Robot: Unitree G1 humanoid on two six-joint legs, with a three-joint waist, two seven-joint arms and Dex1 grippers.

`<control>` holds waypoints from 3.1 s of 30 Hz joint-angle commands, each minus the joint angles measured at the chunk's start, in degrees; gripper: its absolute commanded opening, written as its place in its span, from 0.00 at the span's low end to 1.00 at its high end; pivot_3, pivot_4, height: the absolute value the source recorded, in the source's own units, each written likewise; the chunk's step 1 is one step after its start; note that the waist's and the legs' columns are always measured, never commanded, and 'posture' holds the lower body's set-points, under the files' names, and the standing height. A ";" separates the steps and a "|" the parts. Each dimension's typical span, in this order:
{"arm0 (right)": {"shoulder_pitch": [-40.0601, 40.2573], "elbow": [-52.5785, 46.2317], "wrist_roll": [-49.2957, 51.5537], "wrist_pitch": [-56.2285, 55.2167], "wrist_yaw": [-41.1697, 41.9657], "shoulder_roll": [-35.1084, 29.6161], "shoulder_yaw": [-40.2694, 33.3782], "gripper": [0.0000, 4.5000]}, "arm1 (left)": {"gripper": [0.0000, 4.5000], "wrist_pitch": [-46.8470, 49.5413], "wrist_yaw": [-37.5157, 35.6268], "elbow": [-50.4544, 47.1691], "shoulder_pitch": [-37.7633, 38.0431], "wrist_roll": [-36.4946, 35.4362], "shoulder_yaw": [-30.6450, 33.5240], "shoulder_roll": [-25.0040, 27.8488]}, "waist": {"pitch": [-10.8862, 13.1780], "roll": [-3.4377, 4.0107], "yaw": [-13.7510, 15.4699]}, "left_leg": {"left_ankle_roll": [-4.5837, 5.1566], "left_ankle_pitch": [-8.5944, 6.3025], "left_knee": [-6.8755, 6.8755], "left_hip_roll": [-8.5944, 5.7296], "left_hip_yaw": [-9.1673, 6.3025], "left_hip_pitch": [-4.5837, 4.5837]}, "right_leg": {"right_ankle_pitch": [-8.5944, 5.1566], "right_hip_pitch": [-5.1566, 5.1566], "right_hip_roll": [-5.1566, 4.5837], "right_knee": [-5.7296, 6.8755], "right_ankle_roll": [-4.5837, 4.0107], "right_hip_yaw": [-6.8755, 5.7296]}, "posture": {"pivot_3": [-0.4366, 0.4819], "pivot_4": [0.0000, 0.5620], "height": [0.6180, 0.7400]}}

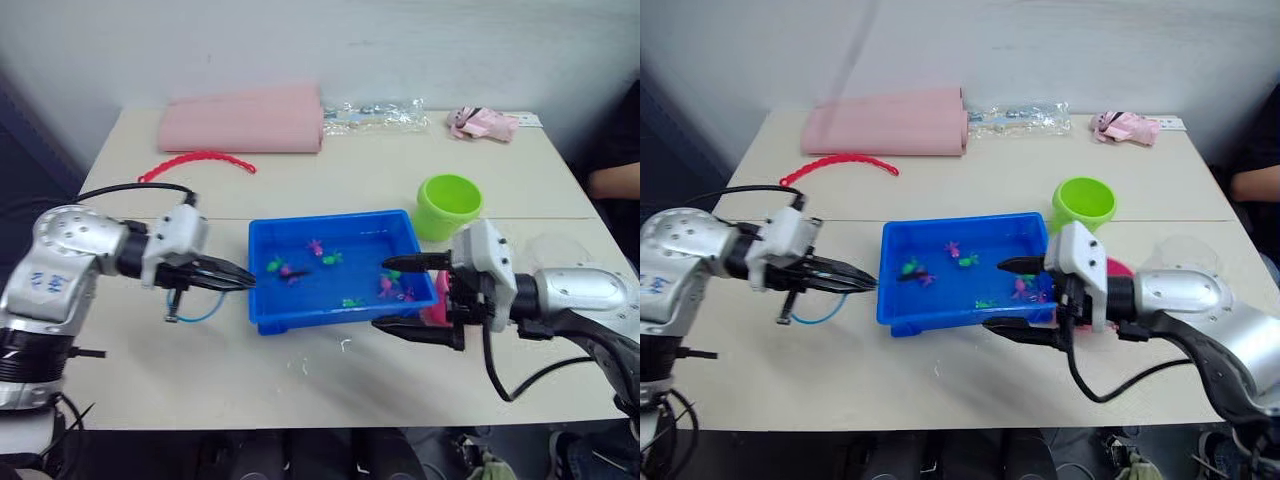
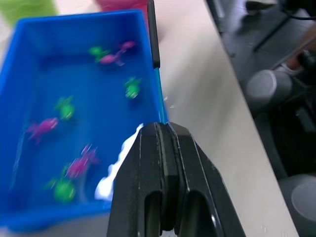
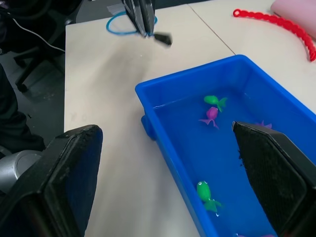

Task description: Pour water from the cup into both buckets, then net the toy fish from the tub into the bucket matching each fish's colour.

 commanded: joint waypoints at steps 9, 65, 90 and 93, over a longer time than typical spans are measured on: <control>-8.11 2.13 -3.54 6.07 -4.35 8.12 8.76 1.00 | 0.01 3.88 4.67 -2.20 -5.47 2.95 -6.15 -7.06 | 0.01 -0.01 0.08 | 0.07 0.04 0.11 0.02 0.05 -0.03 | 0.03 -0.05 0.09 0.04 0.05 0.11 | 0.48 0.27 1.00; -8.26 32.66 -30.88 -29.63 26.29 -15.41 0.74 0.00 | 0.99 -3.09 11.58 1.65 14.63 -8.79 17.02 -10.58 | 0.02 -0.02 -0.14 | 0.05 0.07 0.11 0.05 0.30 0.15 | 0.03 -0.10 0.05 0.27 0.06 0.33 | 0.48 0.27 1.00; -19.61 32.90 -44.33 -33.39 31.61 -16.20 9.21 0.00 | 0.99 1.75 14.18 -5.10 17.71 -10.96 13.97 -12.08 | 0.03 0.00 -0.14 | 0.05 0.07 0.14 0.00 0.31 0.16 | 0.02 -0.11 -0.16 0.32 0.06 0.35 | 0.48 0.27 1.00; -21.48 33.79 -46.42 -35.84 31.98 -15.14 10.20 0.00 | 0.99 1.75 14.61 -5.05 17.51 -10.92 13.57 -12.55 | 0.03 0.01 -0.15 | 0.05 0.07 0.14 0.00 0.33 0.16 | 0.02 -0.11 -0.14 0.33 0.06 0.36 | 0.48 0.27 1.00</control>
